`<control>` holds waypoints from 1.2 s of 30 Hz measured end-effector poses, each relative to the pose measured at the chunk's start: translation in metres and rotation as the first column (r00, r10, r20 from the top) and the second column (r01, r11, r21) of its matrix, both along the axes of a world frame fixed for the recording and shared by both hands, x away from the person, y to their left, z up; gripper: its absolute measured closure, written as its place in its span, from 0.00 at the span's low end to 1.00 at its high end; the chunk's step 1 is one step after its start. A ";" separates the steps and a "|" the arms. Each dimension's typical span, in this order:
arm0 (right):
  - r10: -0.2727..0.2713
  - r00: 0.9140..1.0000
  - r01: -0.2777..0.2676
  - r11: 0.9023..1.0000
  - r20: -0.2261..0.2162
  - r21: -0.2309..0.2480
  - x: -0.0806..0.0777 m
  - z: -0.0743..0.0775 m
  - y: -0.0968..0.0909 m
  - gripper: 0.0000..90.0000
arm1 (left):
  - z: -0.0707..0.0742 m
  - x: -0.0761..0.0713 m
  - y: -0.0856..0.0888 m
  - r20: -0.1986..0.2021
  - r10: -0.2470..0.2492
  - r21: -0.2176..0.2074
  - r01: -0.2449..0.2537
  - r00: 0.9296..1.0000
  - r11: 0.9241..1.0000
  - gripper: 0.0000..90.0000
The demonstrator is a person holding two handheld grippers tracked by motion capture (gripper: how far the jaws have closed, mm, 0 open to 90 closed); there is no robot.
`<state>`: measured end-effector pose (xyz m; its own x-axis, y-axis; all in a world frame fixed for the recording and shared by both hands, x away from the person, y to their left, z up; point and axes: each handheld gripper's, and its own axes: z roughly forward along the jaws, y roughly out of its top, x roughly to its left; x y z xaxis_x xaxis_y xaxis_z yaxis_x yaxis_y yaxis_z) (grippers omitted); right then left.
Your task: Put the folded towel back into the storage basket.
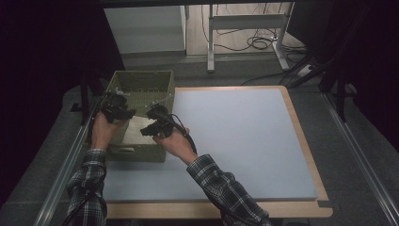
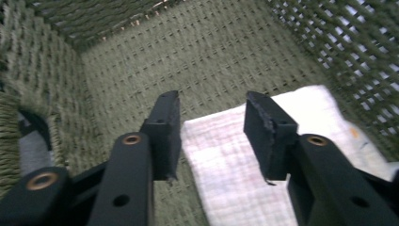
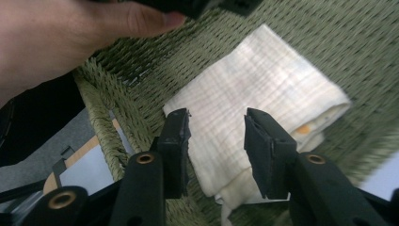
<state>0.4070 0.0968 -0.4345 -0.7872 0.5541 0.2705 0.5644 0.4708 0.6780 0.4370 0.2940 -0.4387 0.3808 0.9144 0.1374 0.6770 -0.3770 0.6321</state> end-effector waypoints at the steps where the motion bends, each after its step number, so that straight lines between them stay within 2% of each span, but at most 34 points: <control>1: 0.005 1.000 -0.005 1.000 0.007 -0.001 0.000 0.002 -0.002 0.64 | 0.000 0.000 -0.001 0.001 0.000 -0.002 0.000 1.000 1.000 0.59; 5: 0.021 0.999 -0.021 1.000 0.042 -0.005 -0.002 0.005 -0.008 0.57 | -0.003 -0.001 -0.004 -0.011 -0.004 -0.020 0.004 1.000 1.000 0.52; 8: 0.040 0.996 -0.039 0.999 0.075 -0.014 -0.004 0.008 -0.012 0.52 | -0.005 0.000 -0.005 -0.026 -0.007 -0.049 0.006 1.000 0.999 0.47; 14: 0.067 0.988 -0.063 0.997 0.143 -0.035 -0.009 0.017 -0.023 0.44 | -0.006 0.002 -0.008 -0.065 -0.017 -0.121 0.009 0.998 0.993 0.34; 21: 0.068 0.976 -0.060 0.997 0.207 -0.044 -0.013 0.023 -0.046 0.35 | -0.003 0.000 -0.013 -0.073 -0.035 -0.181 0.021 0.997 0.983 0.25; 31: 0.077 0.973 -0.065 0.996 0.218 -0.058 -0.014 0.016 -0.077 0.25 | 0.001 -0.005 -0.024 -0.078 -0.069 -0.244 0.048 0.995 0.969 0.15; 36: 0.076 0.973 -0.065 0.996 0.219 -0.058 -0.017 0.011 -0.093 0.21 | 0.006 -0.009 -0.031 -0.076 -0.089 -0.277 0.065 0.993 0.959 0.11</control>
